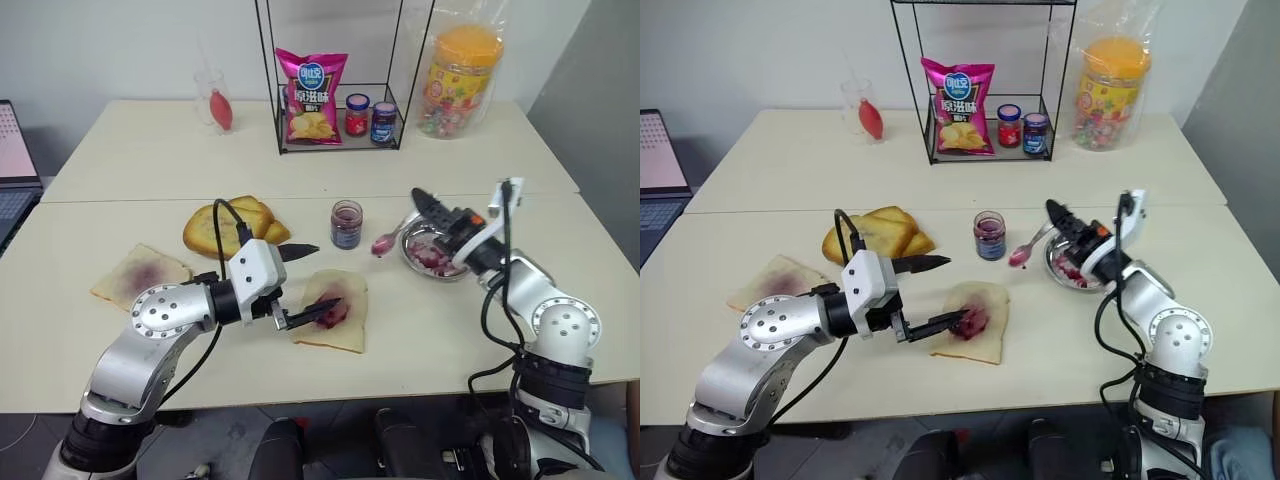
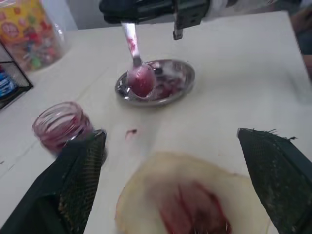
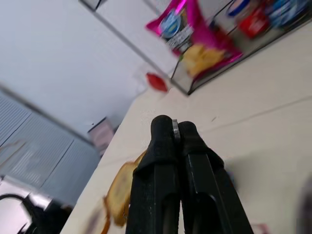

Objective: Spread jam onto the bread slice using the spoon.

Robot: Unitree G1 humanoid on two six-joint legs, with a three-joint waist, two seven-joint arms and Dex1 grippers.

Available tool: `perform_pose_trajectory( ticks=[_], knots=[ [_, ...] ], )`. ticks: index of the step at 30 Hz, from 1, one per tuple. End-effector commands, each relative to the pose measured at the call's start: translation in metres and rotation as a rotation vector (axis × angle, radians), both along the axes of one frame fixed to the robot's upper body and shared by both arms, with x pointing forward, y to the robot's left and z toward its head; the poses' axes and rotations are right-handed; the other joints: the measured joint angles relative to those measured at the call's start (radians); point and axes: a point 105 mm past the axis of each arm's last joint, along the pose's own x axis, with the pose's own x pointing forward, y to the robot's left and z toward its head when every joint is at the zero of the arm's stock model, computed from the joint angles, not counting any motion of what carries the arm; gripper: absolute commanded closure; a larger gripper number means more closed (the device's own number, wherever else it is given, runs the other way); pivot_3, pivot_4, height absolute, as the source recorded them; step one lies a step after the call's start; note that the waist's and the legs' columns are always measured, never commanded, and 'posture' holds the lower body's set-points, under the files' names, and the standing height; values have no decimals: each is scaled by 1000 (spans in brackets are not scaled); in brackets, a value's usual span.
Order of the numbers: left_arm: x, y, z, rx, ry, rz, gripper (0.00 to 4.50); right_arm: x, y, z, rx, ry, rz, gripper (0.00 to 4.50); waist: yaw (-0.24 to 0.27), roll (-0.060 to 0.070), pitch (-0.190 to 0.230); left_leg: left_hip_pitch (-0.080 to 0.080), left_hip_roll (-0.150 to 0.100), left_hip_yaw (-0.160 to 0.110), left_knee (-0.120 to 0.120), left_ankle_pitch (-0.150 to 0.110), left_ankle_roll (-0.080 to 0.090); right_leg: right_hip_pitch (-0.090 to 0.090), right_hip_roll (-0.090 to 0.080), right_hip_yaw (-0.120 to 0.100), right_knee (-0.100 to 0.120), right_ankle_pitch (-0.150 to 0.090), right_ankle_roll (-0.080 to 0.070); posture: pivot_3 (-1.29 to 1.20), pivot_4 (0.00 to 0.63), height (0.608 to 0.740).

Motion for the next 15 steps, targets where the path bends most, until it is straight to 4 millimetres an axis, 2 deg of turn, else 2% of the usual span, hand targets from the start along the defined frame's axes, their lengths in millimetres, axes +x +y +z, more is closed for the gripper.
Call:
perform_pose_trajectory(
  ticks=[1,6,11,15],
  knots=[
    [2,-29,16,-12,-26,-70,0,0,-43,6,11,-40,-178,4496,3,0,0,0,0,0,0,0,0,0,0,0,0,0,0,0,150,740],
    [5,-59,18,30,-19,-147,0,7,-77,-13,60,-11,-328,4496,-3,0,0,1,0,0,0,0,0,0,1,1,1,0,0,0,150,740],
    [6,-69,15,69,-30,-173,0,12,-84,-26,60,0,-361,4496,-6,1,0,2,0,0,0,0,0,0,2,1,2,0,0,0,150,740],
    [11,-83,13,56,-18,-192,0,21,-88,-47,61,19,-395,4496,0,1,0,1,0,0,0,0,0,1,1,1,1,0,0,0,150,740]
  ],
)
